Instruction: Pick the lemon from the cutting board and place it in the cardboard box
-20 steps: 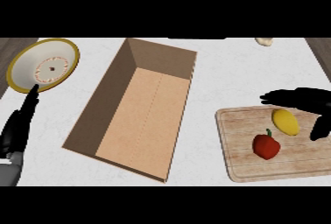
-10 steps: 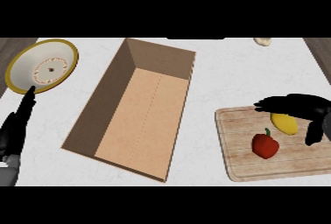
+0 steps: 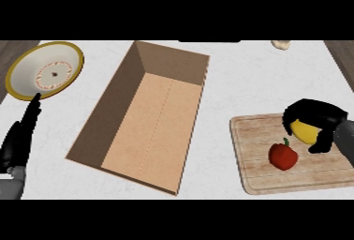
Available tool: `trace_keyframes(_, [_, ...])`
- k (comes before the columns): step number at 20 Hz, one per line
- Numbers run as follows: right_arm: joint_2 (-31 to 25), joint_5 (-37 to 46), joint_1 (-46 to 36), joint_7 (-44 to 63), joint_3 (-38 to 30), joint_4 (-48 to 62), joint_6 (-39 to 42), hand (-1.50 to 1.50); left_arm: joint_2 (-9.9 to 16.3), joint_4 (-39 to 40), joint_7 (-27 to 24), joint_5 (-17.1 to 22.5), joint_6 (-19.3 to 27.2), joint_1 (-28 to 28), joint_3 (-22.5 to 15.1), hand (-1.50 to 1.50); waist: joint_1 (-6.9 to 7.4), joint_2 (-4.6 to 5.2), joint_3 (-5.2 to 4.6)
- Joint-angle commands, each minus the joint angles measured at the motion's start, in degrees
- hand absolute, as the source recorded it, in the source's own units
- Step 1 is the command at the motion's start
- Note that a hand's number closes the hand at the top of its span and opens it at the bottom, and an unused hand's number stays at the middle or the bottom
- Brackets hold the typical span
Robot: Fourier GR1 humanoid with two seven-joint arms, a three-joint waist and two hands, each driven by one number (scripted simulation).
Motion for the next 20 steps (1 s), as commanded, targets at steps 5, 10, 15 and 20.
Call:
trace_keyframes(5, [2.90,-2.32,-0.31,-0.39,-6.89,-0.64,-9.44,1.50,-1.31,-0.06,-1.27,-1.09,-0.30,1.25,0.41,0.00,0.00,0.01,0.27])
trace_keyframes(10, [8.88,-1.88,-6.70,18.92,-9.08,-2.90,-6.70,1.50,0.20,-1.18,0.24,-0.82,-1.30,0.98,1.96,0.00,0.13,-0.18,0.20])
trace_keyframes(15, [9.06,-1.27,-6.29,25.55,-10.76,-11.28,-7.33,1.50,0.19,-4.01,1.33,-0.20,-2.82,2.20,3.12,0.00,-0.57,-0.31,0.20])
trace_keyframes(20, [9.01,-7.59,-6.13,20.43,-15.58,-21.31,-9.21,1.50,-0.90,-2.92,1.56,-2.30,-0.95,2.08,2.17,0.00,-1.53,-0.60,0.21])
